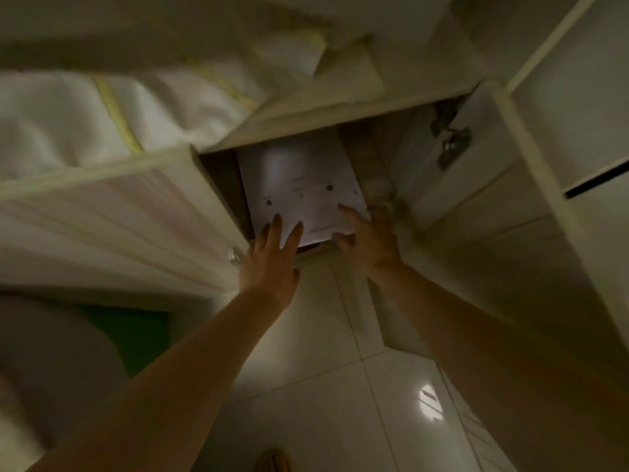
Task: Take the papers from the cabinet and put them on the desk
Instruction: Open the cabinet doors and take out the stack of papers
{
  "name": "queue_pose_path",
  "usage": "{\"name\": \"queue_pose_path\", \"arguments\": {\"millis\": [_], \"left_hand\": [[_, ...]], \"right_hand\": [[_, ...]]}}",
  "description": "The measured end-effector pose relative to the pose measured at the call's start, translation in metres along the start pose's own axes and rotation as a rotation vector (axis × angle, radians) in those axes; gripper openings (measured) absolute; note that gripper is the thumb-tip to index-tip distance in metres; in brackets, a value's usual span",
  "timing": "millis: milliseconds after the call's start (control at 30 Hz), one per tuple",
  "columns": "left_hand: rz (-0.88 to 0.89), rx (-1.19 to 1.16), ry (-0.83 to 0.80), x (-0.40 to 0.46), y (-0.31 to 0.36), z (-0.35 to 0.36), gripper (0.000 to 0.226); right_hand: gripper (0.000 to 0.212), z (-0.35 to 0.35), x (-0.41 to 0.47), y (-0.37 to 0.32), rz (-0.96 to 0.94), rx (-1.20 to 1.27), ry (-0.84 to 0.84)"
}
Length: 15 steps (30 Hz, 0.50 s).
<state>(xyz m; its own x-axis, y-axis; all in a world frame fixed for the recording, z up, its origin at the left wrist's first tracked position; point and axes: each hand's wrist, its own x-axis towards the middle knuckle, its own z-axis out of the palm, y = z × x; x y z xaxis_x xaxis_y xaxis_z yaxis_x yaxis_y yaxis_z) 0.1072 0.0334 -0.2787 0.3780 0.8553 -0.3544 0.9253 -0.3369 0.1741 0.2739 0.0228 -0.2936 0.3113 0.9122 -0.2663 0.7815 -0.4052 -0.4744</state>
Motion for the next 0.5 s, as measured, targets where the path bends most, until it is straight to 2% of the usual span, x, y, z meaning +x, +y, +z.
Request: {"name": "queue_pose_path", "arguments": {"millis": [100,333,500], "left_hand": [[-0.018,-0.023,0.037,0.023,-0.007,0.02,0.078],[-0.034,-0.249,0.174,0.037,-0.012,0.044,0.061],[-0.021,-0.321,0.216,0.02,-0.013,0.053,0.054]], "right_hand": [[0.057,0.021,0.031,0.016,0.047,-0.006,-0.029],[0.053,0.025,0.043,0.02,0.075,0.308,0.027],[0.062,0.019,0.022,0.024,0.105,0.543,-0.003]]}}
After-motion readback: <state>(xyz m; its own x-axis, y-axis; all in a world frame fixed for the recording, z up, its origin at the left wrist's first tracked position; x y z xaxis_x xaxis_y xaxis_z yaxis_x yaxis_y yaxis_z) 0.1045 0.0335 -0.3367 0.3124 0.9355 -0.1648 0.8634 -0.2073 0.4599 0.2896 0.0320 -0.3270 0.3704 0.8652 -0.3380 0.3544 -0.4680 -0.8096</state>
